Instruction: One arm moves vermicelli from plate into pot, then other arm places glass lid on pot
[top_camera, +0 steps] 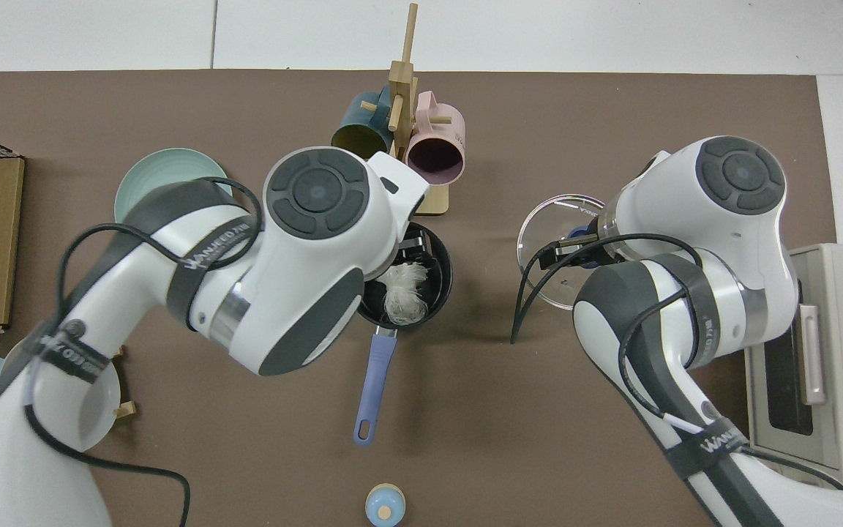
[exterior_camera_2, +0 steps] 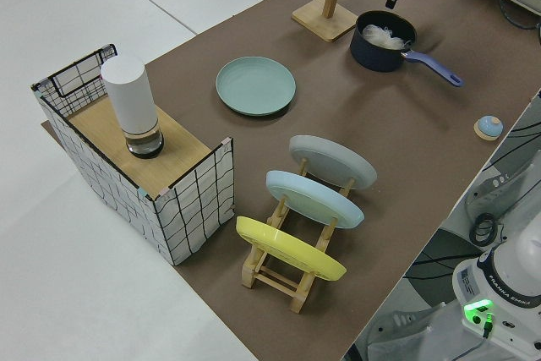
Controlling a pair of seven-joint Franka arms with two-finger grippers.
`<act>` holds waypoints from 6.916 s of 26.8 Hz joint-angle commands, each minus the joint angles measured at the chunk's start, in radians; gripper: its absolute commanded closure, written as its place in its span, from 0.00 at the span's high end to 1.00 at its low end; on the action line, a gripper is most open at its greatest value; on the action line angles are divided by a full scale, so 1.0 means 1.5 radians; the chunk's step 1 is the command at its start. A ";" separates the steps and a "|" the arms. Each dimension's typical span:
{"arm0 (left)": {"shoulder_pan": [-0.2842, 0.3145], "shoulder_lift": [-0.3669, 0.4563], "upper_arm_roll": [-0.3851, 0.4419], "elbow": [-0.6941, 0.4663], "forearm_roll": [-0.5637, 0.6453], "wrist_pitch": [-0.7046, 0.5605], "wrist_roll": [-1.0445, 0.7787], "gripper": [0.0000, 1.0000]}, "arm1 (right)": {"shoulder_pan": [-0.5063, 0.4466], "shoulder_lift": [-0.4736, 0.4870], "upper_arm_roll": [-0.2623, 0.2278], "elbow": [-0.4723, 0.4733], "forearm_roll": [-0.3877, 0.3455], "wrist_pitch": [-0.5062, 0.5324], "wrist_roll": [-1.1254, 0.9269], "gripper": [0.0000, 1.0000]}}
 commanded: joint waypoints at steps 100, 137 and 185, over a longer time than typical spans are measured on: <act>0.007 -0.241 0.440 -0.067 -0.124 -0.194 0.588 1.00 | 0.070 0.288 0.246 0.306 -0.148 -0.048 0.533 1.00; 0.005 -0.241 0.440 -0.066 -0.124 -0.194 0.588 1.00 | 0.056 0.244 0.249 0.351 -0.148 -0.133 0.462 1.00; 0.005 -0.241 0.440 -0.067 -0.124 -0.194 0.588 1.00 | -0.100 -0.141 -0.059 0.139 -0.035 -0.265 -0.162 1.00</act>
